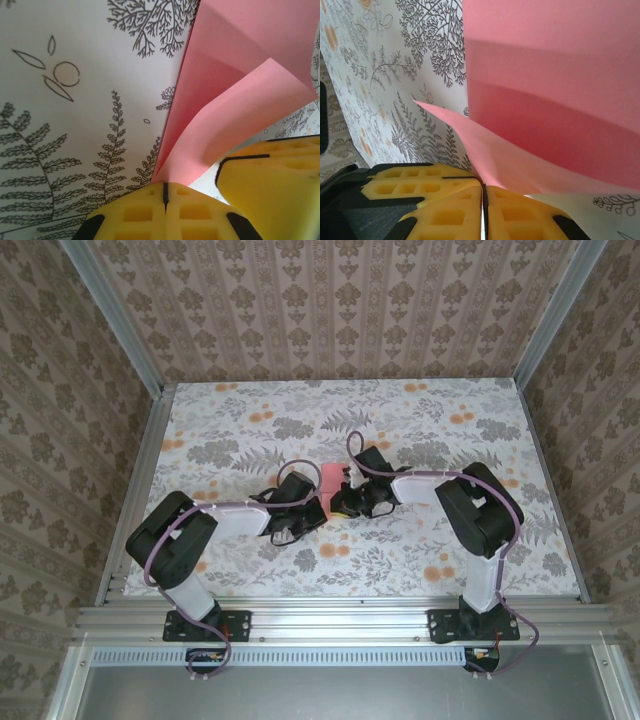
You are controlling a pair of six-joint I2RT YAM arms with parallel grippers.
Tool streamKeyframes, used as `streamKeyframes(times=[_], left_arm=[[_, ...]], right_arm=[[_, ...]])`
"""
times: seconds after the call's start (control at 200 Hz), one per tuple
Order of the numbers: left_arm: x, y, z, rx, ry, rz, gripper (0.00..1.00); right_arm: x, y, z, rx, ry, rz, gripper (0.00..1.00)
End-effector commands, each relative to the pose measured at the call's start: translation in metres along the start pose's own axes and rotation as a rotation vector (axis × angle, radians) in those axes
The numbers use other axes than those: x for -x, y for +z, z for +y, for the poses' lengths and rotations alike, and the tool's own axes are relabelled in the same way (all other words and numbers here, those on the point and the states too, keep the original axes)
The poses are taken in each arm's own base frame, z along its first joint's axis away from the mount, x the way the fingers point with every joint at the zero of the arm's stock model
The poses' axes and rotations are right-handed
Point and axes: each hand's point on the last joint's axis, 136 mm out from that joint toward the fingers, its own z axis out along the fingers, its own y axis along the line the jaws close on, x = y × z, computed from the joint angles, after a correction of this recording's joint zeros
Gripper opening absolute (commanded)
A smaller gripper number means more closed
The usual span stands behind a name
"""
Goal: Fold a paper plane with a square sheet of paper (pick it up from the middle)
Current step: Third fold the triangle at the center of the table.
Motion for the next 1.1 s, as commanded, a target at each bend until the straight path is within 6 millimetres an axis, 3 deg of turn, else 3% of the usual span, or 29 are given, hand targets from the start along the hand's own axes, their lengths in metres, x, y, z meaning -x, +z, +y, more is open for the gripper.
streamKeyframes(times=[0.0,0.225,0.56,0.805,0.87,0.965,1.095], left_arm=[[-0.021,0.009,0.057,0.217,-0.051,0.062,0.0],[-0.025,0.005,0.063,0.255,-0.033,0.089,0.0],[-0.038,0.001,0.082,0.351,0.009,0.166,0.0],[-0.038,0.001,0.082,0.354,0.016,0.167,0.0],[-0.037,0.0,0.08,0.351,0.019,0.162,0.0],[-0.034,0.0,0.077,0.347,0.024,0.156,0.0],[-0.032,-0.001,0.075,0.346,0.026,0.149,0.0]], right_arm=[[0.003,0.008,-0.009,-0.027,-0.009,0.012,0.11],[0.021,0.009,-0.036,-0.109,0.033,-0.017,0.1],[0.061,-0.011,-0.057,-0.179,0.039,-0.088,0.11],[0.095,-0.027,-0.075,-0.201,0.054,-0.158,0.11],[0.105,-0.036,-0.071,-0.194,0.037,-0.183,0.11],[0.112,-0.053,-0.045,-0.146,-0.026,-0.222,0.11],[0.095,-0.07,-0.012,-0.094,-0.1,-0.226,0.12]])
